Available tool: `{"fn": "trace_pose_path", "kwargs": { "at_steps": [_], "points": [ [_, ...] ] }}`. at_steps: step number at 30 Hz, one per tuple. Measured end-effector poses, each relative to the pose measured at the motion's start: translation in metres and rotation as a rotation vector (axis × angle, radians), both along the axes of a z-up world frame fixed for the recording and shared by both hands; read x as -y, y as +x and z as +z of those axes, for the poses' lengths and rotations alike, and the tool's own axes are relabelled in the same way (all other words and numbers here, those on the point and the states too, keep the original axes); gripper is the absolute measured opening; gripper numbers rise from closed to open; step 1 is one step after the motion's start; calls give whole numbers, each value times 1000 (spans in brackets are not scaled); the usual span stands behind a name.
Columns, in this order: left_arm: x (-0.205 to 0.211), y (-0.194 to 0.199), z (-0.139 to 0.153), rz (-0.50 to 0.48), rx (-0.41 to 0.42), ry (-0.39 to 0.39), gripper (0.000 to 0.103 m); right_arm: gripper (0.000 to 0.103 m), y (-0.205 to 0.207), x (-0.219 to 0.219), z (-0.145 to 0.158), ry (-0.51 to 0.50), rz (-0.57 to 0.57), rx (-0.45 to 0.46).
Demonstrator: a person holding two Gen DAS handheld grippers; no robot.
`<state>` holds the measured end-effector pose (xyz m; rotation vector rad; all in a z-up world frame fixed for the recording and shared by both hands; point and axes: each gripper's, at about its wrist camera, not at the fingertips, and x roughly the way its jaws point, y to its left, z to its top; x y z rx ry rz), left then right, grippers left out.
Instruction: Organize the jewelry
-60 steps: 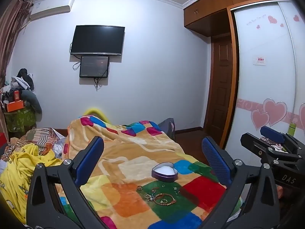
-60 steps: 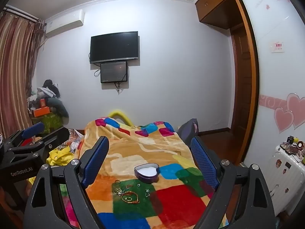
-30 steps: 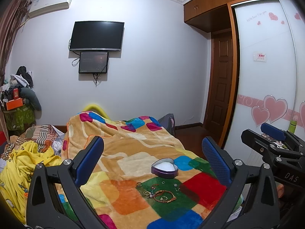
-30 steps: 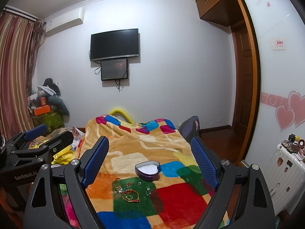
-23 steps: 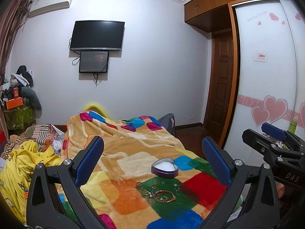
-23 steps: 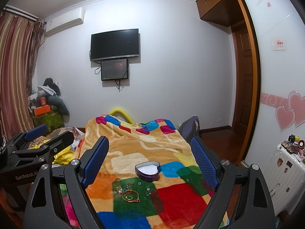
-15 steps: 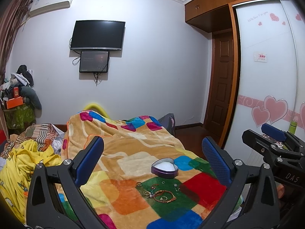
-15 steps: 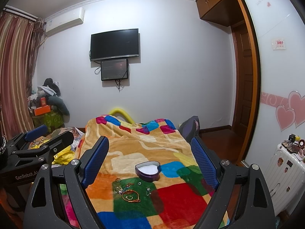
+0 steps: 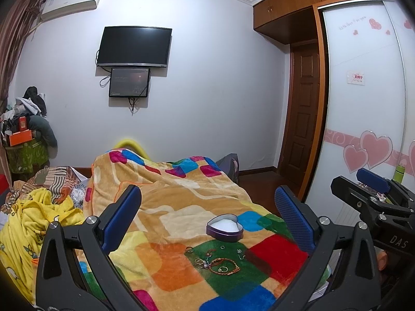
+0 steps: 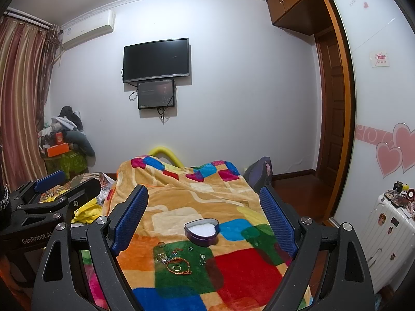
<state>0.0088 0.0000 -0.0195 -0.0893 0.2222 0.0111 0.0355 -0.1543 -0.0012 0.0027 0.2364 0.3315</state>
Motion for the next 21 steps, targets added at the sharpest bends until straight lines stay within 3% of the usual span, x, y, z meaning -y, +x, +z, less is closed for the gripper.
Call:
{"fn": "trace_pose_path", "kwargs": {
  "at_steps": [21],
  "points": [
    [0,10,3,-10,-27,-11,103,86,-1,-3,-3,2,-5,-13]
  ]
}}
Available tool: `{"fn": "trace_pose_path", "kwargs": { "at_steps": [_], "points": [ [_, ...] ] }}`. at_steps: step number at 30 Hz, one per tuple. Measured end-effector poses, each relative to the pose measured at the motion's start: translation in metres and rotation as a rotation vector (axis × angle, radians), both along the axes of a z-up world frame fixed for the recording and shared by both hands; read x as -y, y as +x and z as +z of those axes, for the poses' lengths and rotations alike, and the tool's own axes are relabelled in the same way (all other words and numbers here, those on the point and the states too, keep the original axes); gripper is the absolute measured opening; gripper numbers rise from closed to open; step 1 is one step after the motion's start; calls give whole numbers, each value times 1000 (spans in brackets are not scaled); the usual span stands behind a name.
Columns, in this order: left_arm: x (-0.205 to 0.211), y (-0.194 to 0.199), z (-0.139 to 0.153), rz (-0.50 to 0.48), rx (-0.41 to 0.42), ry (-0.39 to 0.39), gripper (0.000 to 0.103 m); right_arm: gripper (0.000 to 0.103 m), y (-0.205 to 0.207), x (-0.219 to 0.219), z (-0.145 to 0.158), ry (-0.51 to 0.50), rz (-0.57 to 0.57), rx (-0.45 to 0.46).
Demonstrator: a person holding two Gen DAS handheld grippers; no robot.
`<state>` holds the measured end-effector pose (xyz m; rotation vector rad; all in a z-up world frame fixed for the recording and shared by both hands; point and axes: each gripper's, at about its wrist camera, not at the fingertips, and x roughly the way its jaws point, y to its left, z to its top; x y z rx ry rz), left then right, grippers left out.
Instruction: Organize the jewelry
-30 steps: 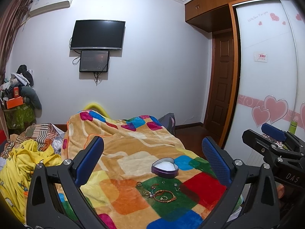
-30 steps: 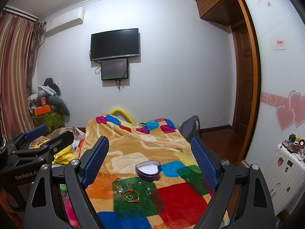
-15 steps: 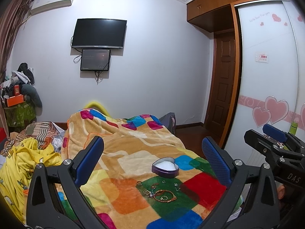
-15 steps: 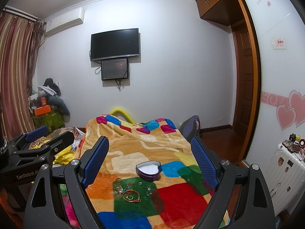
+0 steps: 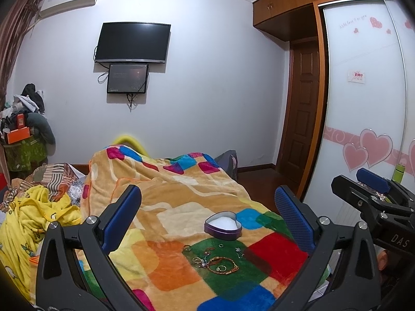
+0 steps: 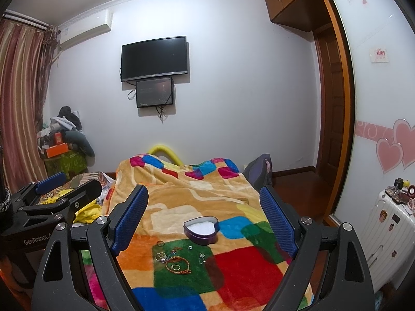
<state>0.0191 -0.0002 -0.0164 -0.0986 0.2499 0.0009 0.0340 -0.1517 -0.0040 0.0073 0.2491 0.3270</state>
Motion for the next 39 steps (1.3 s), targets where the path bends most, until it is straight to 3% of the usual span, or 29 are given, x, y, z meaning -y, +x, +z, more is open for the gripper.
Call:
{"fn": "trace_pose_path", "kwargs": {
  "at_steps": [8,15,23,31,39],
  "points": [
    [-1,14,-7,-2,-29,5,103,86,9,3,-5,6,-2,-29],
    [-14,44,-29,11,-109,-21,103,86,27,0,-19,-4,-5,-96],
    [-39,91,-74,47,-261,-50,103,86,59,2,-46,-32,-19,-218],
    [-56,127,-128,63,-431,-26,103,86,91,-1,-85,-83,-36,-366],
    [-54,152,-170,-30,-567,-12,84,86,119,-1,-129,-121,-9,-508]
  ]
}}
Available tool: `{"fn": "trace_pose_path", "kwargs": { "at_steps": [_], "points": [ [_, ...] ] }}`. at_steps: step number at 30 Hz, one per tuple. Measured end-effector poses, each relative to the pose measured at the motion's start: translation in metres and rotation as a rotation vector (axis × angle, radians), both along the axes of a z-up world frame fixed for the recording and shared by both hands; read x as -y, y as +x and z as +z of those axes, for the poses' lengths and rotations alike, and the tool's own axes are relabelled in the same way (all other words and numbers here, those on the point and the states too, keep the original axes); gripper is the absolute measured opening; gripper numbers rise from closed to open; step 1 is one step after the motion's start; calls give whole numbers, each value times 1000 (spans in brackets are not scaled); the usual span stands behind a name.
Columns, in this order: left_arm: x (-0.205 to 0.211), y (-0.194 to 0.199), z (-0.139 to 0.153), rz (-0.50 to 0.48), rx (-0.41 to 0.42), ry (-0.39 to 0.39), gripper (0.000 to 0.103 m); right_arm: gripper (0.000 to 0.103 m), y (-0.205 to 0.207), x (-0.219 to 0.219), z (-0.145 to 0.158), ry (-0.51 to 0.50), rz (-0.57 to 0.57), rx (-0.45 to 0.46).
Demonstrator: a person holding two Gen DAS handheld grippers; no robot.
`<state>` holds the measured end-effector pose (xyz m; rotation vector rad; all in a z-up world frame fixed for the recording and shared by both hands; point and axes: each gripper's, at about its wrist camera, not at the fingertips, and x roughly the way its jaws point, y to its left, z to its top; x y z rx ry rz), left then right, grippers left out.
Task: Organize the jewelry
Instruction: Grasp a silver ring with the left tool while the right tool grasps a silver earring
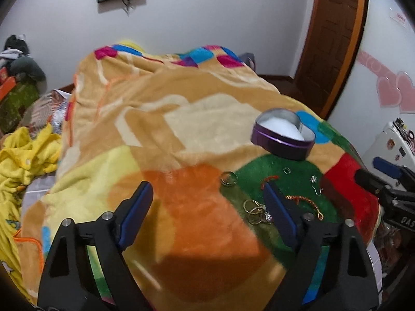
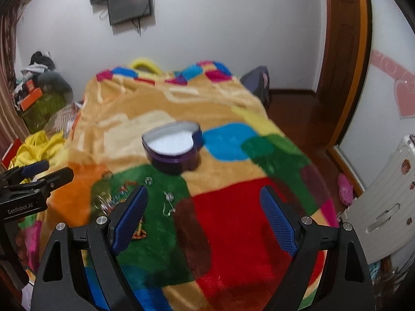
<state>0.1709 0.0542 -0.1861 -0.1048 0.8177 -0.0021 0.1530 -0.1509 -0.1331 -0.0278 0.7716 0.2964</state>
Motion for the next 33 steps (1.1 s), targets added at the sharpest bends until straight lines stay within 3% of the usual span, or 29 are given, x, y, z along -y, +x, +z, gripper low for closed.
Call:
{"fn": "trace_pose_path", "kwargs": {
  "at_steps": [6,10,13,19,23,28,33],
  "points": [
    [6,24,-12,-76,-60,-32,72,81,13,-7,-20,11,58,-66],
    [9,40,-19,-124,-90,-7,66,67,20,-14,-28,16,102,-98],
    [6,51,-26,-150,-133,-36,53,56,24,-21,-31,9,126,-105],
    [5,62,-38,-184,-181,-73,41,41,31,-29,-39,16,175,-142],
    [7,62,-42,-192,-180,-65,36,31,34,-34,-43,11,188,-155],
    [8,62,-43,-203,-170,-56,21,17,38,-38,-46,7,201,-167],
    [8,59,-39,-205,-154,-52,21,9,37,-41,-42,11,209,-164]
  ]
}}
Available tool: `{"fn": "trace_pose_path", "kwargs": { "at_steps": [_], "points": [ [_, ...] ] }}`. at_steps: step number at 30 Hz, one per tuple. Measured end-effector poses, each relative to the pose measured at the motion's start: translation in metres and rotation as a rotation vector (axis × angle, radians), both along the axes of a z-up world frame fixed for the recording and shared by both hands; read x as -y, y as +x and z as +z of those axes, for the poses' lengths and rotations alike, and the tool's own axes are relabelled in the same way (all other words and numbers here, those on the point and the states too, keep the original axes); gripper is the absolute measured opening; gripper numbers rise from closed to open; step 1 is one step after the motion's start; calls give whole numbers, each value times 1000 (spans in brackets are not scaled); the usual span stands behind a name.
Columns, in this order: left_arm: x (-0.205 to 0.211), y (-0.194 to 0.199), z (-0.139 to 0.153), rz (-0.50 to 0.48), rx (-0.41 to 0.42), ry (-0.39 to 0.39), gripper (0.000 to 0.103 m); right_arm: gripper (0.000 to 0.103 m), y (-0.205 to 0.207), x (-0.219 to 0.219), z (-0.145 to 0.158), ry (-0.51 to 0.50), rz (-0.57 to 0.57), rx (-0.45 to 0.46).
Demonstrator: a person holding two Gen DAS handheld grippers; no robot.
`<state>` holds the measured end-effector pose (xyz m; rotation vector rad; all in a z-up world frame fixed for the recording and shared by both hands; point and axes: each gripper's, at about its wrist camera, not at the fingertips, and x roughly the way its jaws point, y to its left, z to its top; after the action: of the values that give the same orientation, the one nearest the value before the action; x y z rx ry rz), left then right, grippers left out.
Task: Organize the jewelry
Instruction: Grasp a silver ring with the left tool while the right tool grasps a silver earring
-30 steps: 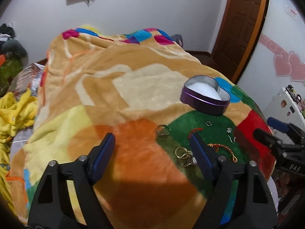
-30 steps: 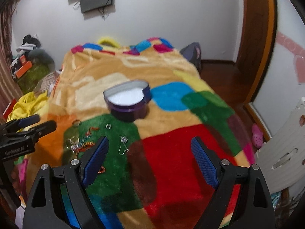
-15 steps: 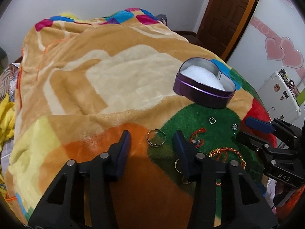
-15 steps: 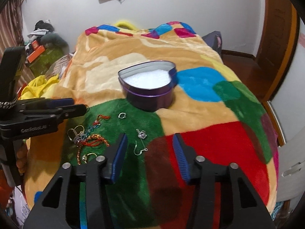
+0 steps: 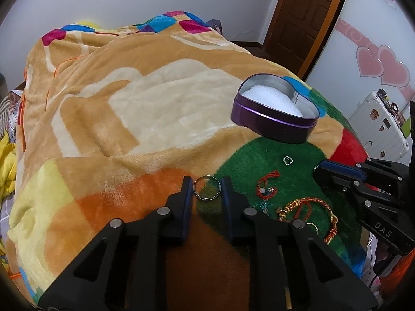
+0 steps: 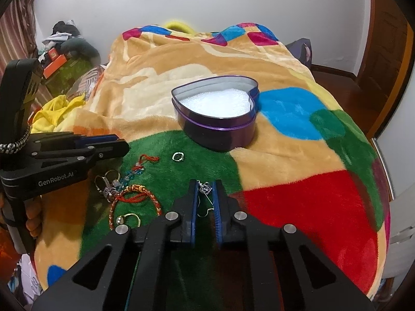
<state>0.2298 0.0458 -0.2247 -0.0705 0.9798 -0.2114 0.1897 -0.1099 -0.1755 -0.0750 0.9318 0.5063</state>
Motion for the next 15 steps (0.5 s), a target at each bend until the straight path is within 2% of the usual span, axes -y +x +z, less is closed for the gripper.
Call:
{"fn": "trace_pose_path", "kwargs": {
  "at_steps": [15],
  "points": [
    [10,-15,48,4,121,6,21,9,-3,4,41,57,-31,84]
  ]
}}
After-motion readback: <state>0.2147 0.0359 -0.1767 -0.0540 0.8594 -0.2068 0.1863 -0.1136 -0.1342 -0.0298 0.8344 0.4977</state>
